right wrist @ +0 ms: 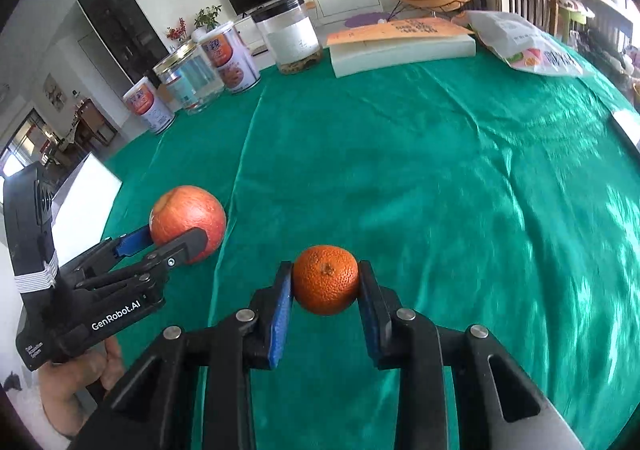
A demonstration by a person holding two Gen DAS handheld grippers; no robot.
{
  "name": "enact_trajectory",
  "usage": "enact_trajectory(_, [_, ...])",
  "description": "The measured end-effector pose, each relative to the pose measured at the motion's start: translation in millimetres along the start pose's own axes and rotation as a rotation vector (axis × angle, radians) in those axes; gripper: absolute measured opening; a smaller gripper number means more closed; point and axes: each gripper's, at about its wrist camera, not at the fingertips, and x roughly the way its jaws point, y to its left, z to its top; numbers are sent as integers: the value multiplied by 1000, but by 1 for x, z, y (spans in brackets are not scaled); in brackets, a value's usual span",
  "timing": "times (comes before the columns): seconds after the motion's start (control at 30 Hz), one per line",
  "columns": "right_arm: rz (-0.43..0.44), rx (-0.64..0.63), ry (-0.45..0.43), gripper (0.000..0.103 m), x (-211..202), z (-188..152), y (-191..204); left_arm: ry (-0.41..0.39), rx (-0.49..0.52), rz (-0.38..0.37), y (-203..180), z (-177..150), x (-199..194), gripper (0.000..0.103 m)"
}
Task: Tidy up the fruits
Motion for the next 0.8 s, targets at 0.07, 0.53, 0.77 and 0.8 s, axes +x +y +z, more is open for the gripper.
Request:
enact_trajectory(0.07, [-3,-7,42,31,-10,-32,9,10,22,11,1,-31,-25,69])
enact_trajectory(0.53, [-64,-59,161,47,-40,-118,40,95,87,-21,14,-130,-100,82])
enact_trajectory(0.77, [106,251,318,62,-56,-105,-3,245,-96,-233,46,-96,-122,91])
enact_trajectory(0.8, [109,260,340,62,-56,-101,-3,252,-72,-212,44,-88,-121,94])
